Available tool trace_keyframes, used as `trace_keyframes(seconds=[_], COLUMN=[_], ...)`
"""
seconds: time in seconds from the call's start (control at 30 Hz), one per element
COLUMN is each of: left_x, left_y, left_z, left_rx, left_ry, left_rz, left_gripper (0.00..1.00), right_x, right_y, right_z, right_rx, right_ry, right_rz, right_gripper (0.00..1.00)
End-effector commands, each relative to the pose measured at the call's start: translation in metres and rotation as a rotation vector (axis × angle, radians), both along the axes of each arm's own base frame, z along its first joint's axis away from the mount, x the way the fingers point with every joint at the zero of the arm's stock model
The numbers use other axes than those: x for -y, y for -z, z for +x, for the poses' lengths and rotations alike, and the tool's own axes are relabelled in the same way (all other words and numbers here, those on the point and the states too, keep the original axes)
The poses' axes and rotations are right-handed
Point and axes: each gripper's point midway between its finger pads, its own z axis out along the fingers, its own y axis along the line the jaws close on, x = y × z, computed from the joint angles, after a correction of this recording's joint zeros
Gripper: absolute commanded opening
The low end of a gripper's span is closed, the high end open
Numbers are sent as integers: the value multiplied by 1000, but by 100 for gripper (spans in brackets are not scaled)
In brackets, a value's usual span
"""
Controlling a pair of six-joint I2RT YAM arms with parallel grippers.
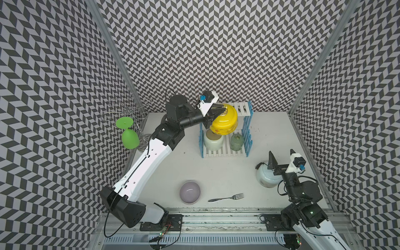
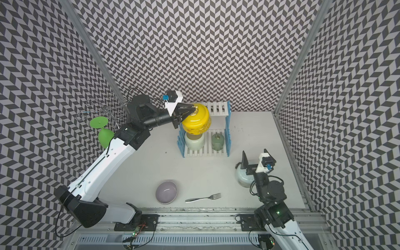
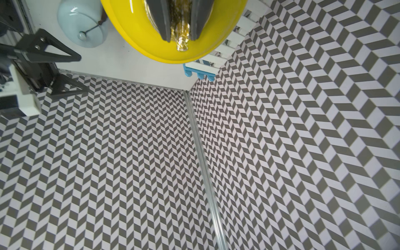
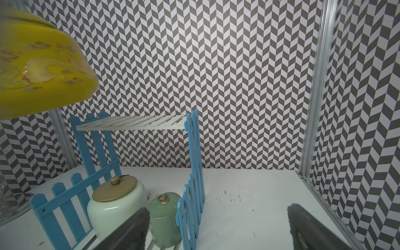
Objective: Remove the tea canisters from the shelf
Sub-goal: Pick up the tea canister from the shelf, then place the tea canister at the center of the board.
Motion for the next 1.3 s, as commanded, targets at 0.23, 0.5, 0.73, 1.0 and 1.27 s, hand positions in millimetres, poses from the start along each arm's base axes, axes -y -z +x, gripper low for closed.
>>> trace_keyframes(seconds=[0.23,0.5,0.73,1.0,1.27], left_x=[16,37,53,63,69], left_y=[-21,24,65,103,145], left_z=[-51,-62,-70,-75,-92], left_rx=[212,185,201,214,219], left_ry=[141,215,266,282,311], left_rz=[-76,-33,8,-11,-50], left_gripper=[0,0,0,0,0], right_x=[1,2,3,4,3], right_y=[-7,-8,-9,-10,-9], right_z=[-2,-2,-3,-3,-3], right_rx=[40,42,47,48,43], right_ry=[3,3,8,10,8], right_rz=[13,15,19,21,18], right_gripper=[100,100,100,100,100])
